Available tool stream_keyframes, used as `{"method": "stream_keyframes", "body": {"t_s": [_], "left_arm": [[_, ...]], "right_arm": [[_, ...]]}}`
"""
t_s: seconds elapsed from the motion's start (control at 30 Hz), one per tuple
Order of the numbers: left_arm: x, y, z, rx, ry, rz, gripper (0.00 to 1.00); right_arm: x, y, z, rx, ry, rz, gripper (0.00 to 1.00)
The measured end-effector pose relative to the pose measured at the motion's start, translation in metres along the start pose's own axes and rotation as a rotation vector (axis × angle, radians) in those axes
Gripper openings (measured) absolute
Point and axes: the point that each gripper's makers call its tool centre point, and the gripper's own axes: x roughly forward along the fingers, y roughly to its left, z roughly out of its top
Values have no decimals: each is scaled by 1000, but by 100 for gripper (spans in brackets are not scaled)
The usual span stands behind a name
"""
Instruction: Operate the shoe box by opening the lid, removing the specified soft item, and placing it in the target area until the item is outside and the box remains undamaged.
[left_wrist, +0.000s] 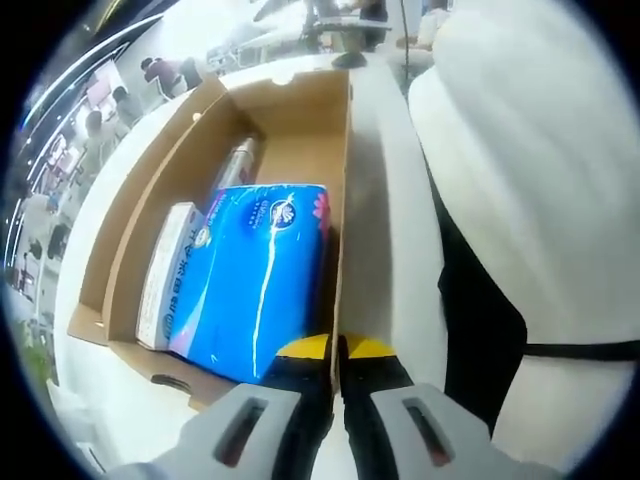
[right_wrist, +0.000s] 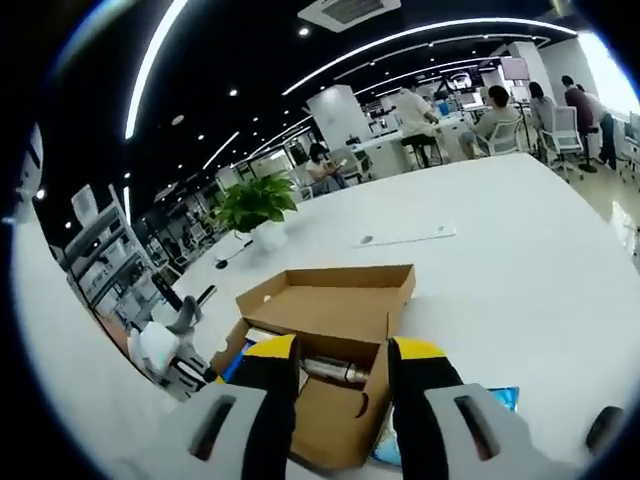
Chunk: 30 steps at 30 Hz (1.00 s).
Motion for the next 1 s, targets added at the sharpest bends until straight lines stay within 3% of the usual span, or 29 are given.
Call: {"method": "stream_keyframes", "body": {"t_s": [0.13, 0.23, 0.37, 0.47, 0.53, 0.73, 1.0], "left_arm": [[0, 0, 0, 0, 1, -5, 2], [0, 0, 0, 0, 0, -4, 2], [-1, 0, 0, -3, 0, -4, 2], [0, 0, 0, -4, 1, -4, 2], [-1, 0, 0, -4, 1, -4, 2], [0, 0, -1, -4, 1, -6, 2], [0, 0, -1, -7, 2, -5, 2]], "right_arm": [[3, 0, -3, -98, 58, -22, 39], [7, 3, -7, -229, 101, -33, 31], [15, 16, -15, -328, 156, 6, 43], [19, 17, -19, -405, 203, -10, 44], [19, 7, -16, -428, 201, 1, 42], [24, 9, -7, -457, 190, -8, 43], [31, 9, -18, -518, 248, -17, 40]]}}
